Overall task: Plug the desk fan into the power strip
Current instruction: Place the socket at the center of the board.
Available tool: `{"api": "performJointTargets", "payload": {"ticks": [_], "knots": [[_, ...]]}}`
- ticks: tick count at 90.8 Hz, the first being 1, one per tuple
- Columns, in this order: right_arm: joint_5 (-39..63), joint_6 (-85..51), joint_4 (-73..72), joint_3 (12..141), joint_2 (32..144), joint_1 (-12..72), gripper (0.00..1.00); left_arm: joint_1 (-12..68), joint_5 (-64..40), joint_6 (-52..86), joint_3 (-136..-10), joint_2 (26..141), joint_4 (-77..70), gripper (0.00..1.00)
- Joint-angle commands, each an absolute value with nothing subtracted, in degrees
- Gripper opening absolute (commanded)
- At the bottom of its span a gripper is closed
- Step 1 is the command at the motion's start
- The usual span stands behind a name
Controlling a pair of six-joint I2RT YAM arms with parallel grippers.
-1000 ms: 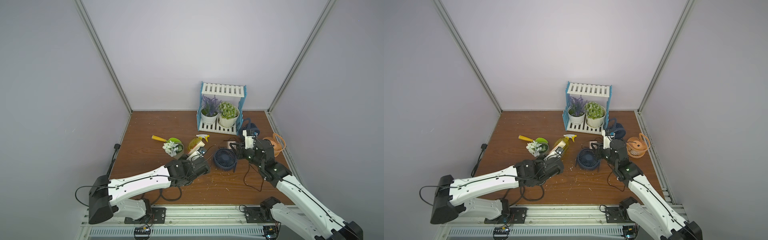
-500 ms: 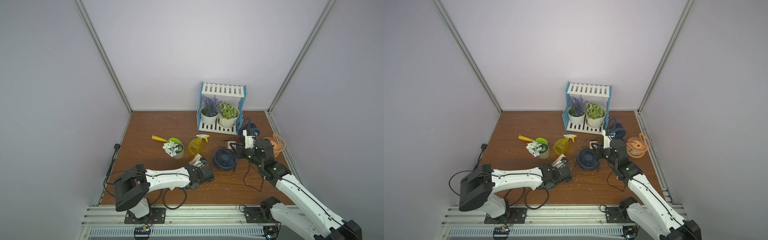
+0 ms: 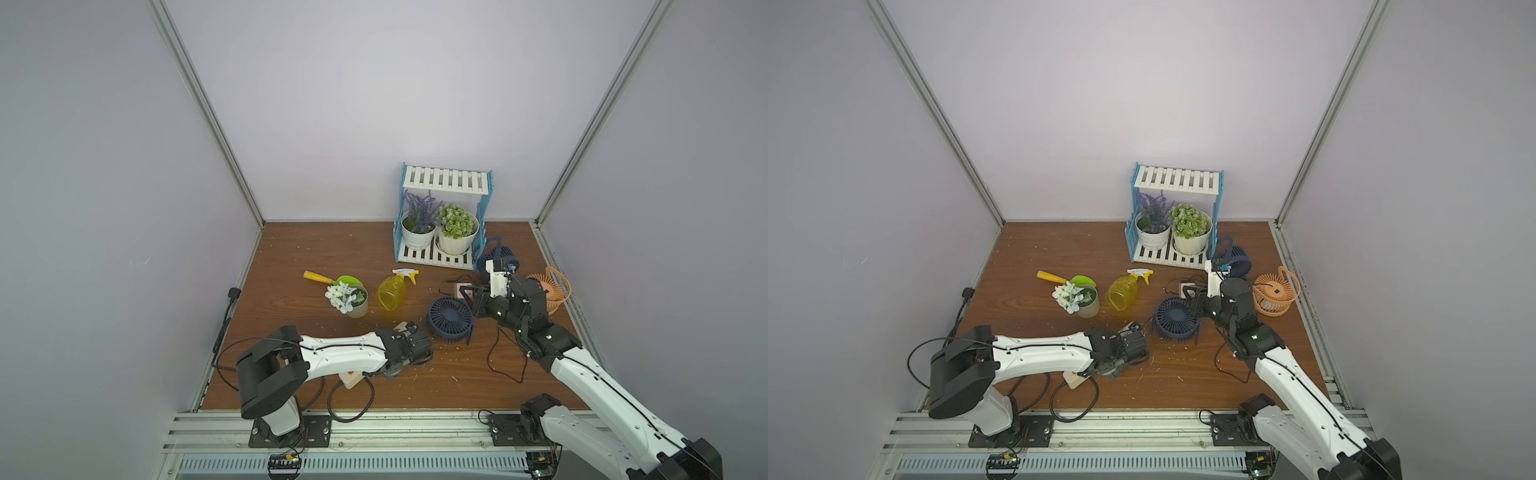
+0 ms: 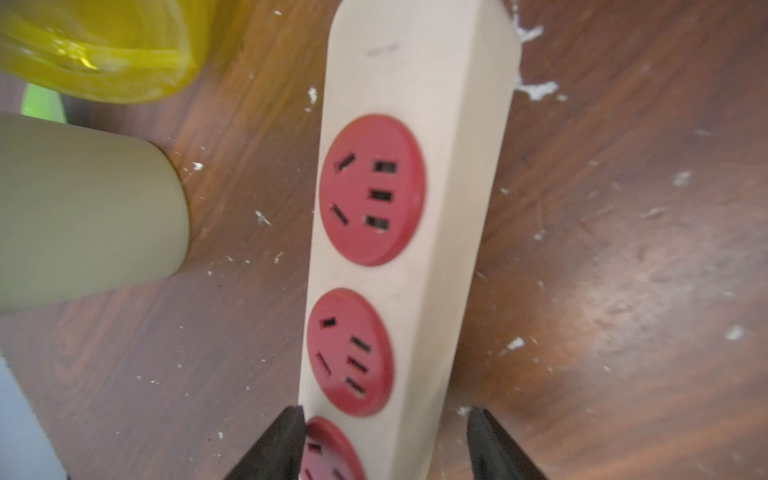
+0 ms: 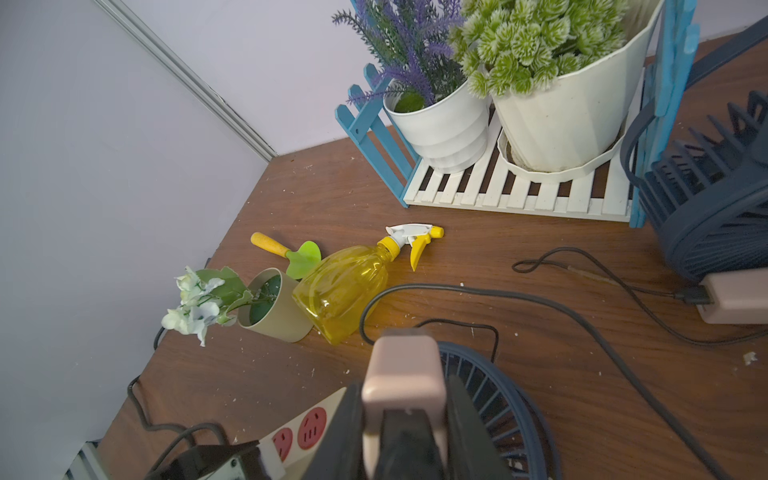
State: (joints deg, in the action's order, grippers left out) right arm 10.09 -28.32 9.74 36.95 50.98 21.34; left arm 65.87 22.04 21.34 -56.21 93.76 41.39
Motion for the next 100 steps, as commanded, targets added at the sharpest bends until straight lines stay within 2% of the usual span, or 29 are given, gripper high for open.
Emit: {"api": "performJointTargets", "payload": {"ticks": [1,15,26,38,51,63,71,82,100], "knots": [[10.3,-27.9,8.5,36.4,51.4,21.0,0.01,66.5,13.2,23.8,-56.8,92.6,43.9,0.65],[12.0,-27.9,7.9,36.5,51.4,21.0,0.01,66.6,9.1,26.6,-56.5,91.9,43.7,0.64],[19.3,-26.1,6.9,37.9,51.6,21.0,0.0,66.6,10.2,26.2,-57.3,90.1,43.9,0.65],[21.9,-21.1,14.3,44.4,53.7,24.8,0.0,64.0,9.7,25.8,-60.0,84.0,45.1,0.72],[13.4,-17.3,23.7,51.6,56.6,35.4,0.0,55.6,3.3,27.0,-58.1,78.3,47.3,0.77],[6.7,-22.4,25.6,52.6,58.8,41.3,0.0,51.4,1.4,28.8,-52.5,74.6,47.7,0.84],[5.3,-27.4,22.0,49.3,58.6,43.1,0.0,51.1,0.7,29.4,-49.9,74.0,47.7,0.93],[5.0,-32.8,16.2,44.9,58.7,44.2,0.0,51.1,1.6,29.2,-48.3,75.8,47.6,0.98],[3.2,-37.4,14.2,43.3,60.0,45.0,0.0,51.1,0.1,29.6,-46.4,79.0,45.0,0.95]]}}
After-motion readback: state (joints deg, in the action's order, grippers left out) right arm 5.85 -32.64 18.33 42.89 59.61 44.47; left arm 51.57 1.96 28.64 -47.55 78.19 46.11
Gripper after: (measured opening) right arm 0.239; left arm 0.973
